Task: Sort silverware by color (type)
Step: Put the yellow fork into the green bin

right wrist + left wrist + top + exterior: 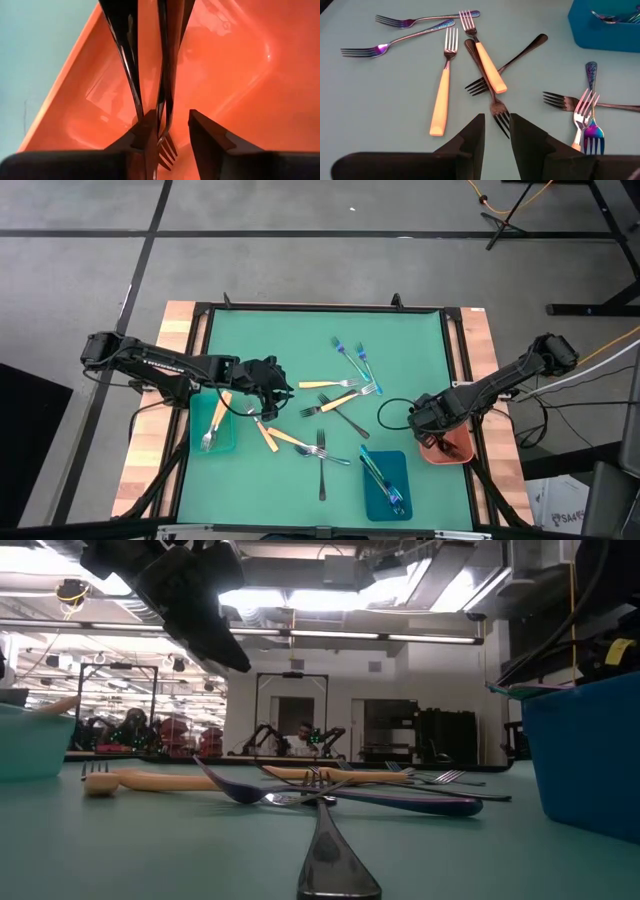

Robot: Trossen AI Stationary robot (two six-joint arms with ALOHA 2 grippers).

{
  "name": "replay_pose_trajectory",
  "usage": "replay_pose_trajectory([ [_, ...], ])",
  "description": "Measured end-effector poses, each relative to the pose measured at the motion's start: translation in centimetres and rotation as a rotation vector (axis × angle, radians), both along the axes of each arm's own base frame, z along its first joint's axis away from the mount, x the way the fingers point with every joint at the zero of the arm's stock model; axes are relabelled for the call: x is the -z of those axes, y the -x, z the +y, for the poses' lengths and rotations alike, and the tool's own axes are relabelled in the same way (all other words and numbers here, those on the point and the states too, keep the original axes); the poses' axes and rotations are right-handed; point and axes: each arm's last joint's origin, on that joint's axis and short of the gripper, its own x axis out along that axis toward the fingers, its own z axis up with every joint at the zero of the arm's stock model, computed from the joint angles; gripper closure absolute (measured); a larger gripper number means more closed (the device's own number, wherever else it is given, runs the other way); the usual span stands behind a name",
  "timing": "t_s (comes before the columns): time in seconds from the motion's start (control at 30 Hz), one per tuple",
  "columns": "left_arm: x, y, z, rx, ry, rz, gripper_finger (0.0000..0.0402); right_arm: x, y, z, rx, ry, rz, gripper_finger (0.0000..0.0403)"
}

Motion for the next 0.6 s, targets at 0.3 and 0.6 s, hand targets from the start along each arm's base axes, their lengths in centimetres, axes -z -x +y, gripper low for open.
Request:
replay_pose_trajectory([
  [0.3, 0.0, 0.0, 0.0, 0.0, 0.0, 0.0, 0.0319, -0.1, 0.1, 0.1, 0.001, -0.05, 0.025, 0.0299],
  [0.6, 0.0, 0.0, 0.0, 0.0, 0.0, 0.0, 0.0319, -3.1, -0.3, 0.3, -0.003, -0.027, 0.056, 0.0299],
])
